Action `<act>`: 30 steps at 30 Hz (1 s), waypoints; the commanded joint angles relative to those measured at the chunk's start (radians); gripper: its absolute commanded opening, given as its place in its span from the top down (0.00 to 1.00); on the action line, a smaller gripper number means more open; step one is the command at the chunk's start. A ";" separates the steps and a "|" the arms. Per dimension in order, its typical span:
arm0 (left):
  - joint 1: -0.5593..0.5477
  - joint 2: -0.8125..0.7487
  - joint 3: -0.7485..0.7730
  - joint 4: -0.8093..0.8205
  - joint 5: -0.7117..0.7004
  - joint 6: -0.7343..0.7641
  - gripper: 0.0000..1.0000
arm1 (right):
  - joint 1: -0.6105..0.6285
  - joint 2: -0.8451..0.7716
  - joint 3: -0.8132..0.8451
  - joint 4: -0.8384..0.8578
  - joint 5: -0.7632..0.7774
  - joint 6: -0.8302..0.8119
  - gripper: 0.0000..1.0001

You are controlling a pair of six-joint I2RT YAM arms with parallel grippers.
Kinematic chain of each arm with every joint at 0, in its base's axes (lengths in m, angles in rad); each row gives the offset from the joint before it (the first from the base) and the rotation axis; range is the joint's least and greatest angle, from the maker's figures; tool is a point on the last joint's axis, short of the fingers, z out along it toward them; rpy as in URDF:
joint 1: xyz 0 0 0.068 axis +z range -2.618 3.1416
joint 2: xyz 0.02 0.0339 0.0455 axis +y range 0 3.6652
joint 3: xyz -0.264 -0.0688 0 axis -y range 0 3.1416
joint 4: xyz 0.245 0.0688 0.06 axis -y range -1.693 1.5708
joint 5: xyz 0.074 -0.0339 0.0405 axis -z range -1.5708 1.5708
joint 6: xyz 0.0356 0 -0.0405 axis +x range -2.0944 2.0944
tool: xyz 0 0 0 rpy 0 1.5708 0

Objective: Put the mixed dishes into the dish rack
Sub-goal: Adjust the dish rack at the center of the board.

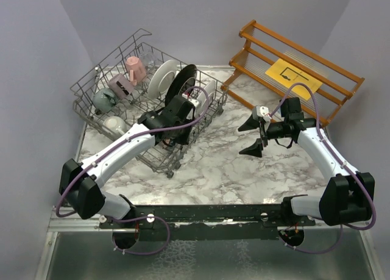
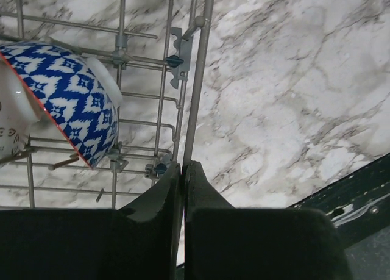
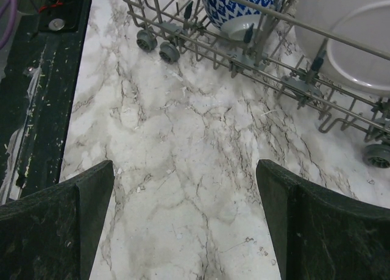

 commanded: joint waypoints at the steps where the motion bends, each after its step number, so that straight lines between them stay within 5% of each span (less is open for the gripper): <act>1: -0.016 0.085 0.055 0.227 0.196 -0.075 1.00 | -0.011 -0.017 -0.009 -0.005 -0.012 -0.016 0.00; 22: -0.017 0.225 0.066 0.554 0.275 -0.144 1.00 | -0.029 -0.013 -0.006 -0.004 -0.012 -0.007 0.00; 30: 0.024 0.100 0.033 0.533 0.193 -0.074 0.62 | -0.035 -0.004 -0.009 -0.004 -0.016 -0.008 0.00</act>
